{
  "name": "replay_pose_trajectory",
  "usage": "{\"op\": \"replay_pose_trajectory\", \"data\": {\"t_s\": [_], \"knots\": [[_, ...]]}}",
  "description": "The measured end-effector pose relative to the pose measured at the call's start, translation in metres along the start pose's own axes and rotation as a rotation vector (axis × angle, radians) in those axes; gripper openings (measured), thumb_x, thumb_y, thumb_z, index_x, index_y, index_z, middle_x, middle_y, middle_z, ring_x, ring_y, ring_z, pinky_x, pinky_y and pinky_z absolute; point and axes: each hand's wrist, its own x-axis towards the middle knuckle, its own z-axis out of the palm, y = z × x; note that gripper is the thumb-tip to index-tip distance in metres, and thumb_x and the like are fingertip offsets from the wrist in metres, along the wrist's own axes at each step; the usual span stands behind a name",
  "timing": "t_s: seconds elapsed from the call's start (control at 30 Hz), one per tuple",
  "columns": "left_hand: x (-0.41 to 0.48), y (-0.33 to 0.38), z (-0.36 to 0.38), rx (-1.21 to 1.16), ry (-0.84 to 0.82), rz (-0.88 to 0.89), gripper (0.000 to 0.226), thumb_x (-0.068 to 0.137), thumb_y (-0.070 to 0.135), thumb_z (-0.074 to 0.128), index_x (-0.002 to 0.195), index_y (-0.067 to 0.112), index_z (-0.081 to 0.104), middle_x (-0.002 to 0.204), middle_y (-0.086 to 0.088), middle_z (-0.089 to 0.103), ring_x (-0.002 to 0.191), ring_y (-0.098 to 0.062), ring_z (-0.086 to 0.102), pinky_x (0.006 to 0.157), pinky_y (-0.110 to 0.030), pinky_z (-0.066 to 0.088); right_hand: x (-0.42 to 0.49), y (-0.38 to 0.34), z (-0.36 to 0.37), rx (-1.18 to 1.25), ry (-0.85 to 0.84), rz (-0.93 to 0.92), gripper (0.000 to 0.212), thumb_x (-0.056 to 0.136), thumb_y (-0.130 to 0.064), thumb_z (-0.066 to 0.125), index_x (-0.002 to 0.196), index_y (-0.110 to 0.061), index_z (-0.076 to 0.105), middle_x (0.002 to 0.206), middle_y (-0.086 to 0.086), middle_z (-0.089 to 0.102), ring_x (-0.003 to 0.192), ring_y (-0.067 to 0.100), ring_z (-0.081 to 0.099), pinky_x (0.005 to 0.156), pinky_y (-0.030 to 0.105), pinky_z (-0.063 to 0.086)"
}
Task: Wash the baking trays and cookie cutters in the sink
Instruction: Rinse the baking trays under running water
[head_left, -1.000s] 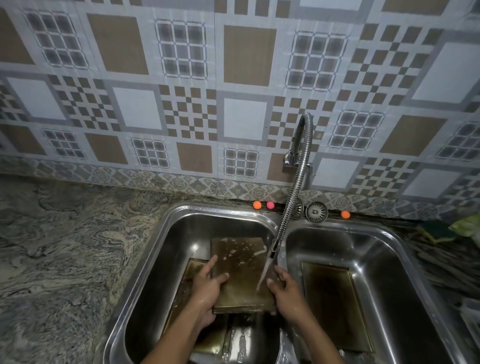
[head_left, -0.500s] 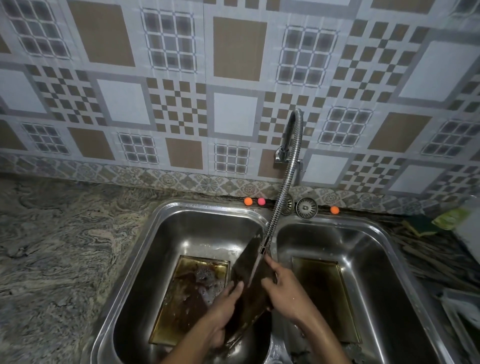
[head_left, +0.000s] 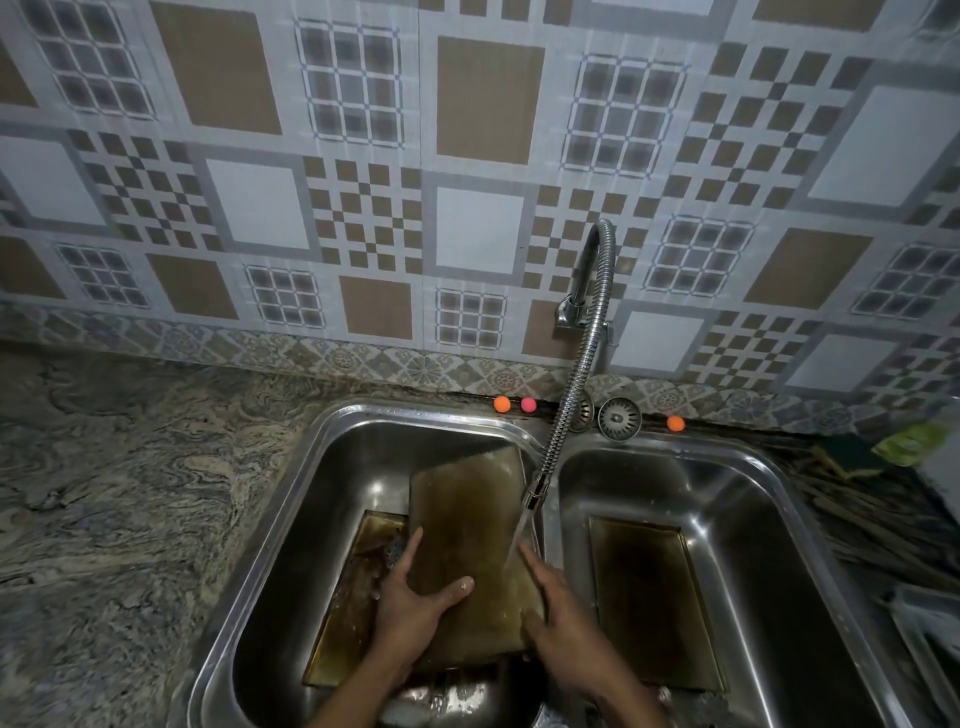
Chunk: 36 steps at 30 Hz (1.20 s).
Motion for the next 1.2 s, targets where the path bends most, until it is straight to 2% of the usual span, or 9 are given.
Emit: {"op": "replay_pose_trajectory", "data": {"t_s": [0.1, 0.2, 0.33, 0.47, 0.63, 0.87, 0.97, 1.07, 1.2], "knots": [[0.009, -0.010, -0.020, 0.166, -0.030, -0.053, 0.112, 0.041, 0.034, 0.099, 0.141, 0.030, 0.048, 0.126, 0.001, 0.062, 0.109, -0.013, 0.062, 0.078, -0.018, 0.053, -0.007, 0.001, 0.013, 0.053, -0.107, 0.117, 0.078, 0.095, -0.013, 0.053, 0.149, -0.046, 0.007, 0.135, -0.016, 0.047, 0.101, 0.004, 0.063, 0.079, 0.014, 0.052], [0.012, -0.009, -0.039, 0.317, -0.164, -0.227, 0.143, 0.017, 0.054, 0.096, 0.146, 0.027, 0.040, 0.143, -0.001, 0.051, 0.120, -0.020, 0.057, 0.093, -0.034, 0.055, -0.009, 0.001, 0.028, 0.153, -0.154, 0.268, 0.070, 0.092, -0.019, 0.057, 0.149, -0.039, 0.022, 0.110, -0.001, 0.068, 0.064, 0.021, 0.067, 0.059, 0.032, 0.055], [0.011, -0.005, -0.054, 0.363, -0.262, -0.336, 0.155, 0.015, 0.053, 0.096, 0.152, 0.020, 0.031, 0.146, -0.001, 0.050, 0.118, -0.021, 0.059, 0.094, -0.037, 0.055, -0.007, 0.001, 0.039, 0.204, -0.171, 0.363, 0.059, 0.093, -0.023, 0.056, 0.147, -0.029, 0.033, 0.105, 0.010, 0.069, 0.054, 0.018, 0.059, 0.049, 0.029, 0.047], [0.008, 0.000, -0.059, 0.521, -0.186, -0.262, 0.128, 0.041, 0.046, 0.096, 0.149, 0.015, 0.036, 0.139, -0.005, 0.055, 0.112, -0.017, 0.058, 0.092, -0.025, 0.050, -0.006, 0.003, 0.054, 0.169, -0.192, 0.376, 0.057, 0.090, -0.023, 0.055, 0.144, -0.033, 0.040, 0.108, -0.004, 0.069, 0.071, 0.019, 0.071, 0.059, 0.030, 0.057], [0.009, 0.012, -0.065, 0.746, -0.138, -0.183, 0.129, 0.039, 0.056, 0.092, 0.150, 0.024, 0.035, 0.143, 0.000, 0.054, 0.126, -0.018, 0.054, 0.106, -0.035, 0.045, -0.012, -0.003, 0.066, 0.160, -0.198, 0.329, 0.045, 0.090, -0.020, 0.059, 0.131, -0.035, 0.047, 0.101, -0.021, 0.058, 0.090, 0.000, 0.063, 0.080, 0.011, 0.051], [-0.008, 0.014, -0.035, 0.047, -0.233, -0.159, 0.080, 0.065, 0.013, 0.089, 0.134, 0.034, 0.055, 0.125, -0.003, 0.066, 0.103, -0.018, 0.070, 0.082, -0.031, 0.058, -0.007, -0.007, 0.041, -0.223, 0.230, 0.123, 0.056, 0.097, -0.034, 0.049, 0.149, -0.027, 0.030, 0.138, 0.005, 0.041, 0.120, 0.017, 0.052, 0.099, 0.024, 0.041], [-0.009, 0.011, -0.024, -0.187, -0.256, -0.279, 0.067, 0.080, 0.001, 0.074, 0.135, 0.032, 0.055, 0.115, -0.015, 0.071, 0.100, -0.033, 0.071, 0.079, -0.046, 0.059, 0.001, -0.007, 0.027, -0.522, 0.141, 0.107, 0.057, 0.100, -0.040, 0.036, 0.152, -0.026, 0.018, 0.151, 0.011, 0.025, 0.134, 0.027, 0.039, 0.107, 0.038, 0.040], [-0.008, 0.004, -0.019, -0.304, -0.280, -0.321, 0.069, 0.081, -0.004, 0.069, 0.138, 0.032, 0.052, 0.115, -0.020, 0.070, 0.105, -0.040, 0.068, 0.086, -0.054, 0.056, 0.011, -0.007, 0.016, -0.811, -0.010, 0.101, 0.062, 0.101, -0.043, 0.025, 0.154, -0.015, 0.012, 0.162, 0.013, 0.000, 0.150, 0.031, 0.004, 0.121, 0.047, 0.013], [-0.011, 0.005, -0.020, -0.295, -0.317, -0.281, 0.069, 0.082, -0.006, 0.068, 0.138, 0.031, 0.051, 0.112, -0.020, 0.071, 0.104, -0.039, 0.068, 0.084, -0.050, 0.058, 0.044, -0.014, 0.002, -0.825, -0.089, 0.113, 0.072, 0.099, -0.056, 0.022, 0.156, -0.015, 0.006, 0.163, 0.010, -0.009, 0.150, 0.027, -0.008, 0.121, 0.048, -0.003]]}}
